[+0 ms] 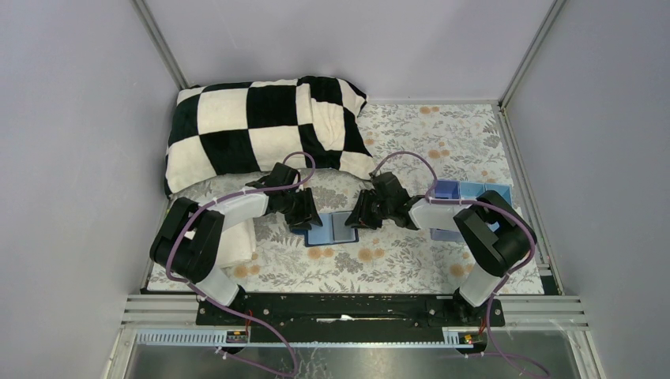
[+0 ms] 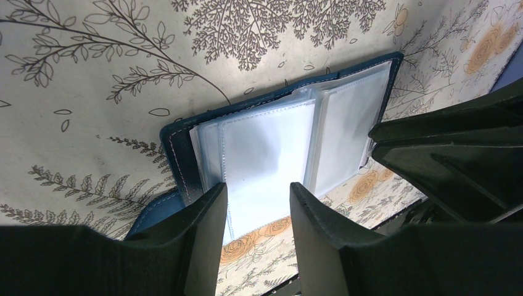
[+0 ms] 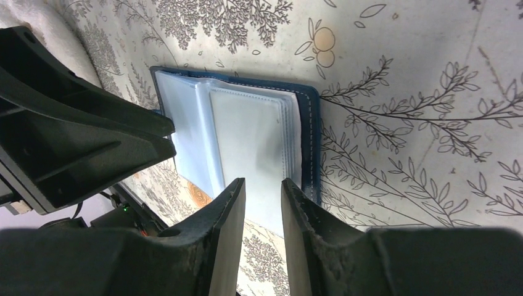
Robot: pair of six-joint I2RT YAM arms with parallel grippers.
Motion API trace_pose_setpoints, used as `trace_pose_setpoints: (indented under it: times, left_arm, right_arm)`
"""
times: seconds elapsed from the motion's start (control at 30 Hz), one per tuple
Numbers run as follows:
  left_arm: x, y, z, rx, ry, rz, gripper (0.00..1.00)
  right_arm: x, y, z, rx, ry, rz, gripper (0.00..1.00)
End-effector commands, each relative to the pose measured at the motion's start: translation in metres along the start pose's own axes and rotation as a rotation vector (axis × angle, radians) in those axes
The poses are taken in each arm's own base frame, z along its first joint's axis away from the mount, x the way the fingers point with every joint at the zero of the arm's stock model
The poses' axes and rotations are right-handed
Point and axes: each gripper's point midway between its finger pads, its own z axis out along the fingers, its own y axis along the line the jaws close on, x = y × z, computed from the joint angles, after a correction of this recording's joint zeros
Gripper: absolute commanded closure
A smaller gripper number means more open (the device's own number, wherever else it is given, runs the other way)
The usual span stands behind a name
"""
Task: Take the credit cards out of the card holder
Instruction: Remove the credit card from the card holder.
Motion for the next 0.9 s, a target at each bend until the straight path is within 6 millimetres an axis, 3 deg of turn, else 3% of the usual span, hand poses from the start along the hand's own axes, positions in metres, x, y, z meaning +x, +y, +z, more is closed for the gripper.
trace_pose_setpoints:
  times: [0.0,0.23,0.87]
  left_arm:
    - [-0.006,0.004,0.005,-0.019,-0.014,0.025,0.53]
    - [-0.006,0.004,0.004,-0.018,-0.013,0.026,0.53]
    - [-0.006,0.003,0.006,-0.011,-0.006,0.031,0.53]
  right_arm:
    - [-0.001,-0.002,-0.003,0.025,-0.022,-0.023,0.65]
    - [0.005,0.002,0.003,-0.005,0.02,-0.027,0.65]
    - [0.006,0.042,0.005,-0.112,0.063,-0.131,0.66]
